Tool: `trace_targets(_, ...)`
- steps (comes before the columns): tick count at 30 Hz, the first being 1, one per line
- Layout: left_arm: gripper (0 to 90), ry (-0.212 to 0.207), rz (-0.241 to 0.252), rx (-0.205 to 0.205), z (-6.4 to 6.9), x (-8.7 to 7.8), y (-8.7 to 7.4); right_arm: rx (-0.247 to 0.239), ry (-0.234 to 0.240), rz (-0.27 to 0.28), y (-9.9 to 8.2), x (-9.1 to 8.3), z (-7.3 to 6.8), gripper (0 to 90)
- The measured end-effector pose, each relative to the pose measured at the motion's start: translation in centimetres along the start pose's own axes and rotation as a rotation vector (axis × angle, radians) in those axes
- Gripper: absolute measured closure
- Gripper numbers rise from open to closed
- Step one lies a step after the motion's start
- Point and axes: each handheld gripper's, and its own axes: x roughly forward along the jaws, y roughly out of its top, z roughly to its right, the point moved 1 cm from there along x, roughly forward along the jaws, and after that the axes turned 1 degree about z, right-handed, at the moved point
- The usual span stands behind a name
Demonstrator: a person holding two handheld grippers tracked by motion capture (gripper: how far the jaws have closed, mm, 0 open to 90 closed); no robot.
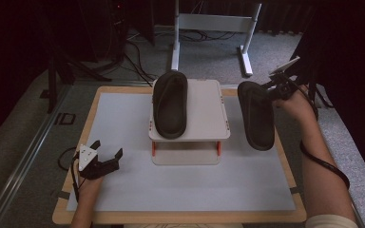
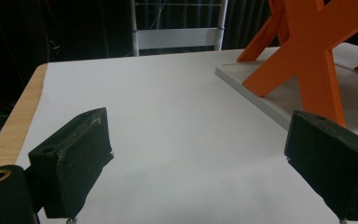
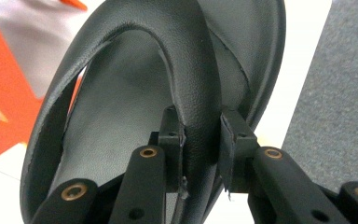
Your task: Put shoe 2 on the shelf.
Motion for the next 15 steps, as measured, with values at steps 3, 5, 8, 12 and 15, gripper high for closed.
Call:
trace_targets(3,7.0,0.0,-0.001,0.002,0.0,0.0,0.0,-0.001,-0.013,0.012,0.8,-1.1,-0.6,73.6)
trace_targets(5,7.0,0.0,0.0,0.002,0.0,0.0,0.0,-0.004,-0.017,0.016,1.3,-1.7,-1.1,73.5)
trace_targets(8,7.0,0.0,-0.001,0.002,0.0,0.0,0.0,-0.005,-0.015,0.022,2.0,-2.4,-1.7,73.6)
trace_targets(12,7.0,0.001,0.001,0.001,0.0,0.0,0.0,-0.012,0.0,0.023,2.7,-3.0,-2.6,73.7)
trace_targets(15,7.0,0.001,-0.001,0.004,0.0,0.0,0.0,-0.019,0.002,0.026,3.3,-3.2,-3.5,73.8)
